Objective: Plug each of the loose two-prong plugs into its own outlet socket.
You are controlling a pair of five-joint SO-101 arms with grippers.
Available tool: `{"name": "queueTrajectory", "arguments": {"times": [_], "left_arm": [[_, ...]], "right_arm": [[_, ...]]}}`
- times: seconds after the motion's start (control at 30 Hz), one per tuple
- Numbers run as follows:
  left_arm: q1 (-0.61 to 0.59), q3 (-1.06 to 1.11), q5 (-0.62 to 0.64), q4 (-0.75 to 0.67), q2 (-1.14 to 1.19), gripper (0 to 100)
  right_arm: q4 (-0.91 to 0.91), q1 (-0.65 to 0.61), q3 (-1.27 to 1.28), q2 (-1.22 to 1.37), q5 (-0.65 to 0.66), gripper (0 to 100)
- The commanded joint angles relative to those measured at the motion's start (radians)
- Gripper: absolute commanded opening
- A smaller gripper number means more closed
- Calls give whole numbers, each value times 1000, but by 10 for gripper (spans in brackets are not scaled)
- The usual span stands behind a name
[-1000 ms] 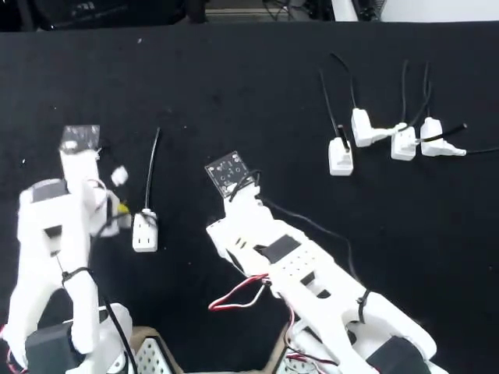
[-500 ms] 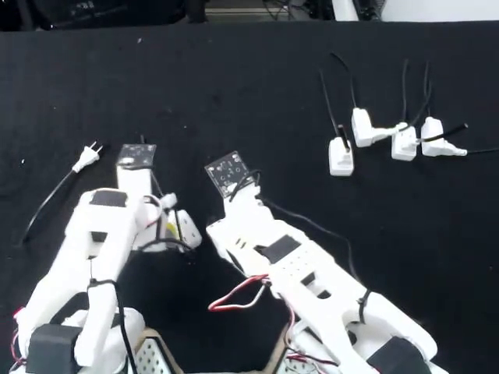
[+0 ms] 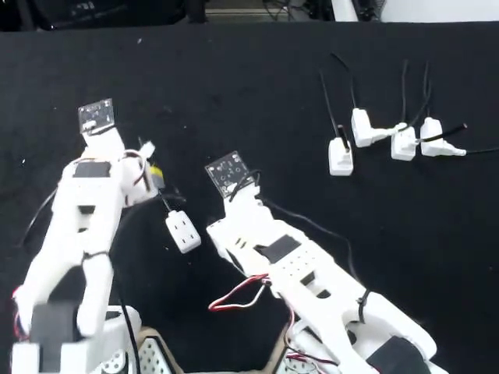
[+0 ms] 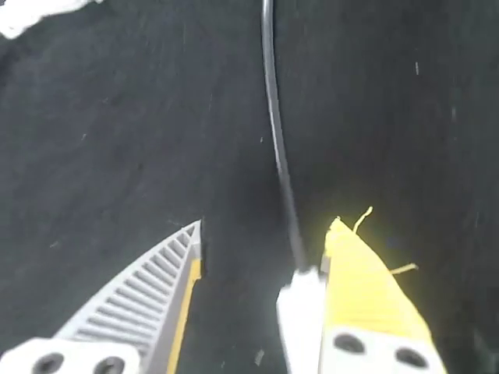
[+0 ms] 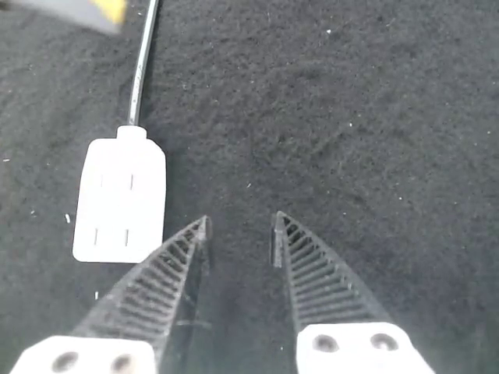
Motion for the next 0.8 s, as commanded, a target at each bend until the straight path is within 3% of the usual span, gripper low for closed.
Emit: {"name": "queueTrajectory", "arguments": {"times": [0.0, 0.2, 0.47, 0.77], "left_arm": [[12, -180, 130, -77, 193, 252], [-58, -426, 230, 123, 460, 252], [-176, -608, 224, 420, 605, 252], [-275, -587, -26, 559, 445, 252]], "right_arm": [[-26, -12, -1, -44, -8, 119], [-25, -14, -4, -44, -8, 119], [-25, -14, -5, -47, -8, 119], [-21, -12, -2, -50, -8, 119]]}}
